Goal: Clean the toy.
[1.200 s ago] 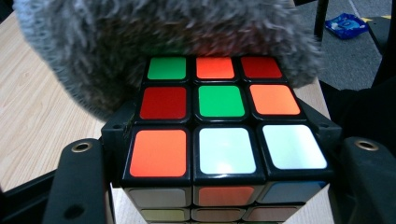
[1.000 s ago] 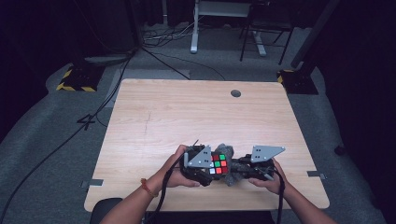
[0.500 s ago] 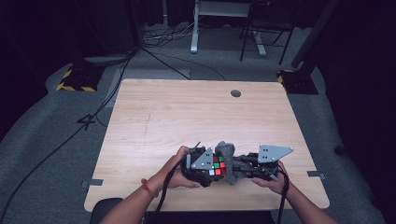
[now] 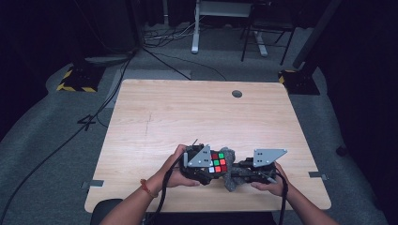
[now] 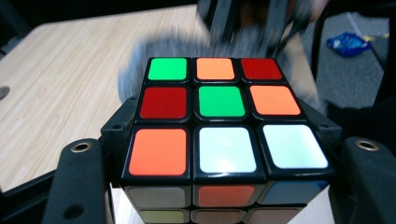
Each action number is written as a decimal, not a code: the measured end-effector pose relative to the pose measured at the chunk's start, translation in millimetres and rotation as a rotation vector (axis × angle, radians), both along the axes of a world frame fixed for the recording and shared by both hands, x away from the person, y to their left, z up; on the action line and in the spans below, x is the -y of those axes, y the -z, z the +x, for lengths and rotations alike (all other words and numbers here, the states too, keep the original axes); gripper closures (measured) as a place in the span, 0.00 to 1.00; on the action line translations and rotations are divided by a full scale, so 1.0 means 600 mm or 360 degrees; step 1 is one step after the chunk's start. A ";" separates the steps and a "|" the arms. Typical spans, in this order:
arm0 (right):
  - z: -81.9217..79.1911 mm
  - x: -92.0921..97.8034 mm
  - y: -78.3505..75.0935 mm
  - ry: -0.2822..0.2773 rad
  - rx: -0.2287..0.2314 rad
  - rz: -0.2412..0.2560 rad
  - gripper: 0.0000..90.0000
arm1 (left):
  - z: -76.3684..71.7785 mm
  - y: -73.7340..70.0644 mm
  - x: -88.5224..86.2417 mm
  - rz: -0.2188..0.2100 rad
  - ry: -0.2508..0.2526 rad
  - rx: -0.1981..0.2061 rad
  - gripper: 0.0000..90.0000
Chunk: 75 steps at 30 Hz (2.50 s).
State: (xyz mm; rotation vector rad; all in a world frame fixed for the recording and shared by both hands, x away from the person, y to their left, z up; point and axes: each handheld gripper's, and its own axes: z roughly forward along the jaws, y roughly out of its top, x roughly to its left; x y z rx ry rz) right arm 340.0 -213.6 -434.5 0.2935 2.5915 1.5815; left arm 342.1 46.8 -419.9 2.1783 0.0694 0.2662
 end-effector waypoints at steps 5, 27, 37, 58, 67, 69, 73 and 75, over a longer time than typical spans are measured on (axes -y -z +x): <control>-0.001 0.011 -0.017 0.0055 0.0055 0.0110 0.83 | -0.003 0.009 0.010 0.0047 0.0027 -0.0018 0.37; -0.003 0.000 -0.004 -0.0018 -0.0001 -0.0002 0.83 | 0.003 0.002 -0.001 0.0006 -0.0015 -0.0004 0.37; -0.001 0.009 -0.011 0.0162 0.0098 -0.0039 0.83 | -0.021 -0.007 0.015 -0.0060 0.0059 0.0024 0.37; -0.006 0.005 -0.012 0.0046 0.0062 0.0032 0.83 | -0.010 0.009 0.015 0.0053 0.0045 0.0007 0.37; -0.009 0.000 -0.016 0.0033 0.0097 0.0031 0.83 | -0.011 0.023 0.031 0.0194 0.0043 0.0026 0.37; -0.007 0.000 -0.015 0.0061 0.0097 0.0012 0.83 | -0.006 0.025 0.028 0.0199 0.0032 0.0017 0.37; 0.003 0.009 -0.013 0.0160 0.0110 -0.0063 0.83 | 0.008 0.024 0.011 0.0160 -0.0029 -0.0014 0.37; 0.011 0.018 -0.012 0.0214 0.0113 -0.0104 0.83 | 0.013 0.023 0.003 0.0169 -0.0085 0.0005 0.37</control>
